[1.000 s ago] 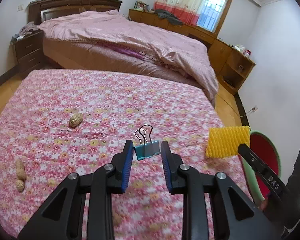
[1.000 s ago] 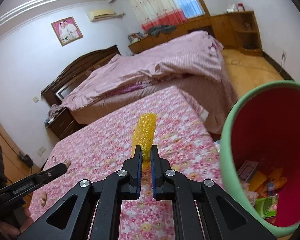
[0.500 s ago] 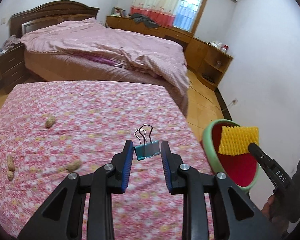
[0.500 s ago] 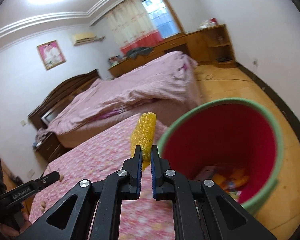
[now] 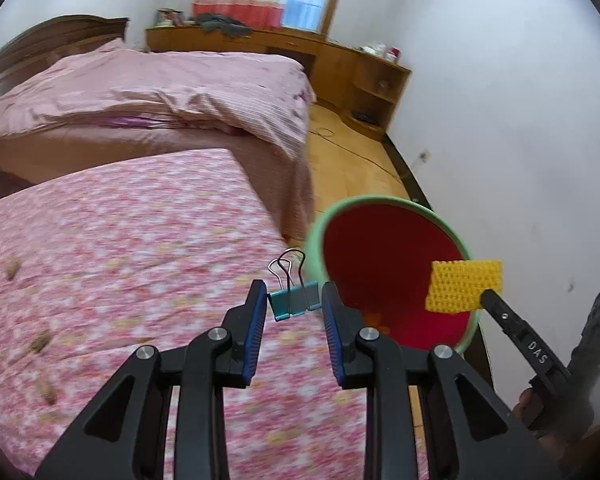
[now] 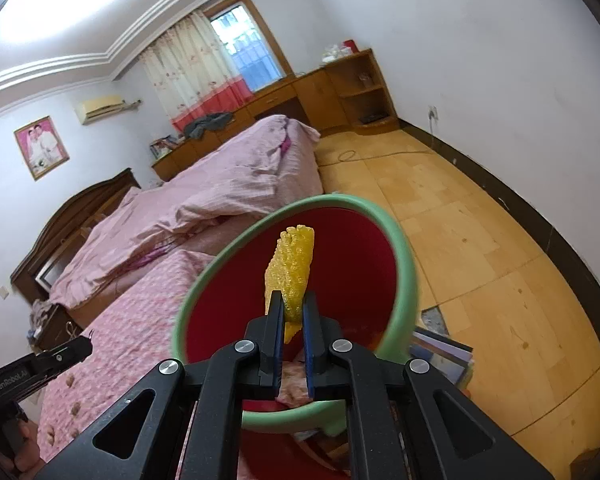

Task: Collect trash
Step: 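Carry the binder clips and yellow net over the red bucket, then open the left tool over the bucket while the right opens to drop the net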

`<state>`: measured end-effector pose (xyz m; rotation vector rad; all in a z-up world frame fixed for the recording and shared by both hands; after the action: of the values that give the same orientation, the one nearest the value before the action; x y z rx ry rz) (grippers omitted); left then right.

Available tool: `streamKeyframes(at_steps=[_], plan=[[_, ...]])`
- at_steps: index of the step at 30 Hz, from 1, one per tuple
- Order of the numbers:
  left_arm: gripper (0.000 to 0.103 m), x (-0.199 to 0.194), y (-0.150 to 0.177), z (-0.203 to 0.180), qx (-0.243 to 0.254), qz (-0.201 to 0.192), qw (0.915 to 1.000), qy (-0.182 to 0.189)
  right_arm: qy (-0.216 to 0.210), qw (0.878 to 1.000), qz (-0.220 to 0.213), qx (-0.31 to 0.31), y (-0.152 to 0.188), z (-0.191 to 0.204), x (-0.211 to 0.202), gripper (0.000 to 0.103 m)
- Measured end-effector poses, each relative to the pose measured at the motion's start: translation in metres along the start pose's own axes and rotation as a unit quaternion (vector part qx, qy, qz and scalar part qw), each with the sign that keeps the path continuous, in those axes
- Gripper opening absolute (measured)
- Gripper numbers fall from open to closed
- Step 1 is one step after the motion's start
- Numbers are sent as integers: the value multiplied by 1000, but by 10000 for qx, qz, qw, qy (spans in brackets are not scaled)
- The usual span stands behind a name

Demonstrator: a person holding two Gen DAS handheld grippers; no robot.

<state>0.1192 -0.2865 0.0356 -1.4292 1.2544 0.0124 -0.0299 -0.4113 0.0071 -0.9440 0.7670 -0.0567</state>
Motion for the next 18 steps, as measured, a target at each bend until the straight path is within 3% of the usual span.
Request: streamKeyframes(at_steps=[13,15,18], plan=[[29,69,4,-41,255,540,9974,401,164,9991,347,-186,-4,-27,22,11],[42,74,4,-42,268,623,9971,359,124,9988,422,-215,-4,-28,25,14],[45,75,4,-42,237,602,9974,302,70,9982,521,-285,-2,-26,29,22]])
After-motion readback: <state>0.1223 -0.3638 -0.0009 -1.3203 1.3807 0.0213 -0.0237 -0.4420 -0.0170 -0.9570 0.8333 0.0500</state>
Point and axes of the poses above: each gripper's, at about its wrist camera, not at the fingertips, and x roughly the way its jaws point, z to its left, y to its underside, the point moved 4 cm from there along x, roughly the way its jaws point, and after that the axes turned 9 degrees about y, right-handed, at the moved point
